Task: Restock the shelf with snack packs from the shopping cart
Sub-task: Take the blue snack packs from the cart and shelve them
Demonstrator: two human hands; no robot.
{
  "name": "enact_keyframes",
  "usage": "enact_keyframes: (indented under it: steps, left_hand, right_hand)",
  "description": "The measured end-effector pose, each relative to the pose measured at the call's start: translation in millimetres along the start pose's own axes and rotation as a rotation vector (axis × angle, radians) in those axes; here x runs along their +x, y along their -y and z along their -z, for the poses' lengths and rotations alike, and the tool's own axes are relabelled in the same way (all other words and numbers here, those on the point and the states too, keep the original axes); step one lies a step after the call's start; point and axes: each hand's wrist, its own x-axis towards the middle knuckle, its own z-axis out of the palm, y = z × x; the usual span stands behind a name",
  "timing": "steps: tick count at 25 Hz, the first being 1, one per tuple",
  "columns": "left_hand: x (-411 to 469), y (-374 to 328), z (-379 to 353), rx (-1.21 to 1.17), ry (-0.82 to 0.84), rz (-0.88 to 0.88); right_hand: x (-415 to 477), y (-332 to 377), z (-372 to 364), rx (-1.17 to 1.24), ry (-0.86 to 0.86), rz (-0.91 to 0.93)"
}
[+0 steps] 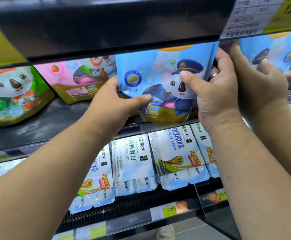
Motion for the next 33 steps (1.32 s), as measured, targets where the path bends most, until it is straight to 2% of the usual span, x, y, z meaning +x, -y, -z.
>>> enact_keyframes:
  steps: [6,11,14,18,22,24,27,33]
  left_hand:
    - [-4,18,0,0.074,-0.014,-0.061]
    - [5,17,-5,0.108,-0.087,-0.113]
    - [18,14,-11,0.171,-0.175,-0.138]
    - [9,23,-17,0.396,-0.353,-0.185]
    - [-17,40,-23,0.540,-0.537,-0.352]
    - [-16,38,-26,0.517,-0.538,-0.415]
    - [-4,32,-34,0.529,-0.449,-0.337]
    - [21,21,-43,0.485,-0.436,-0.176]
  right_hand:
    - [-49,-22,9,-0.254,-0.042,-0.033]
    - [-37,-22,1,-0.360,-0.086,0.069]
    - [-20,-31,-5,-0.410,-0.116,0.162]
    - [-15,-48,-3,-0.445,-0.143,0.208]
    - [-41,-49,-5,-0.482,-0.201,0.184]
    - [-51,-43,-13,-0.500,-0.275,0.222]
    - [-43,-38,-23,-0.457,-0.282,0.227]
    - [-14,-42,-27,-0.545,-0.182,0.148]
